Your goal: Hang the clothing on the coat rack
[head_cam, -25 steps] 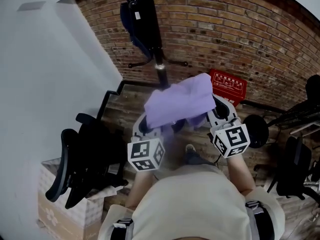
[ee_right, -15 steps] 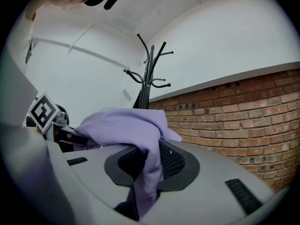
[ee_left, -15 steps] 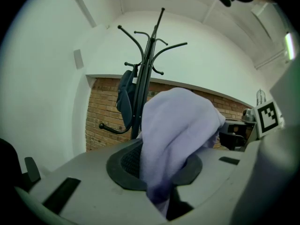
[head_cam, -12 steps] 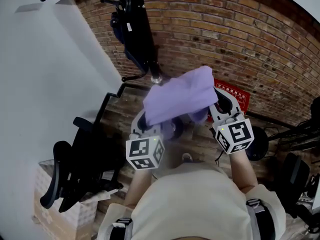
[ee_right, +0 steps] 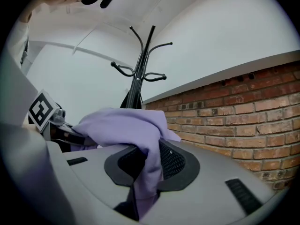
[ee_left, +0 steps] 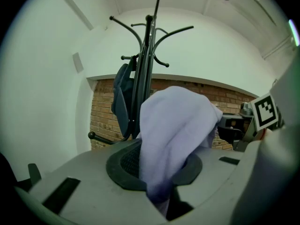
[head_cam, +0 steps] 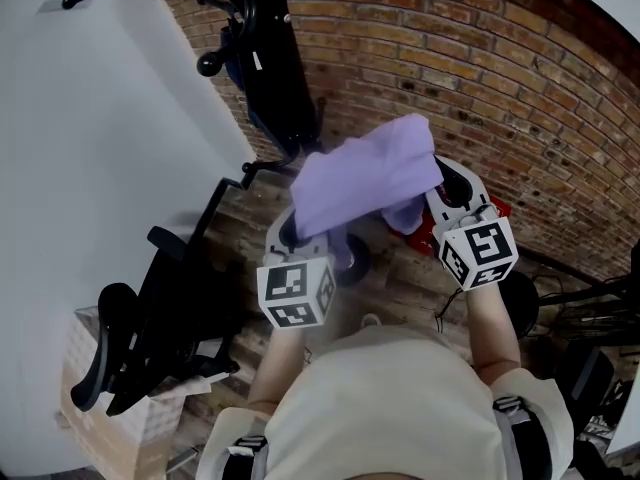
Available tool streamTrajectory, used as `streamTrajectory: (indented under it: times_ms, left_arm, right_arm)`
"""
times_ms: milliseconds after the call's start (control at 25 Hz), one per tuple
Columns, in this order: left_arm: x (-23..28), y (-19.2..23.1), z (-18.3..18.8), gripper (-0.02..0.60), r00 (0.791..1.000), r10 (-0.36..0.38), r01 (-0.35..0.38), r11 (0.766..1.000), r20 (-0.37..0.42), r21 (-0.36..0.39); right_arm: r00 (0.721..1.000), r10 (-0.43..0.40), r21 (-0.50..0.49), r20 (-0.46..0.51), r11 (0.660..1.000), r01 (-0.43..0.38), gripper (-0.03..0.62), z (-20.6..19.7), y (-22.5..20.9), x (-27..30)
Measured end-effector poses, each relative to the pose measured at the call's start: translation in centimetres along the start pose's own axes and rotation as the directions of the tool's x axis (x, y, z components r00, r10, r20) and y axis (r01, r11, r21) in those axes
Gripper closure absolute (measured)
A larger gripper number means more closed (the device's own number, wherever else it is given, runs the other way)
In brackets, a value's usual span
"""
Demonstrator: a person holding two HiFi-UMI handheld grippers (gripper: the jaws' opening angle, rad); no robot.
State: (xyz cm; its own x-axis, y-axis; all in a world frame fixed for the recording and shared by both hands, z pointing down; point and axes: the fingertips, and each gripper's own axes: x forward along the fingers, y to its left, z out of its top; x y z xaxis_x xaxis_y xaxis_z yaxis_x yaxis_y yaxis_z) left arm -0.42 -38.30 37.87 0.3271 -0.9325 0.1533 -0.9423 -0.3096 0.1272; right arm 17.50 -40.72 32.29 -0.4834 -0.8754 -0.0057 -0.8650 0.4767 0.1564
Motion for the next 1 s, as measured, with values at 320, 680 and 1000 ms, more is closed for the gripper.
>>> streamTrajectory:
  times_ms: [320,680,1000]
  left_arm:
    - [2.5,1.2,0.3,0.518,0.997,0.072,-0.072,0.997,-0.001,0.004]
    - [4.3,3.1,-2.6,0.517,0.987,0.143,-0.143,0.990,-0.073,0.001]
    - [5.0,4.2,-6.9,0.515,0.969,0.181,-0.192,0.980,-0.170,-0.054]
  right_arm:
    - [0.998,0.055,-0.020,0.007,0.998,-0.055,0.531,-0.4,-1.6,4.3]
    - [0.993,0.105,0.000,-0.055,0.994,-0.105,0.531,-3.8,-1.8,8.1]
    - [0.979,0.150,0.036,-0.140,0.989,-0.147,0.531,-8.3,-1.1,9.9]
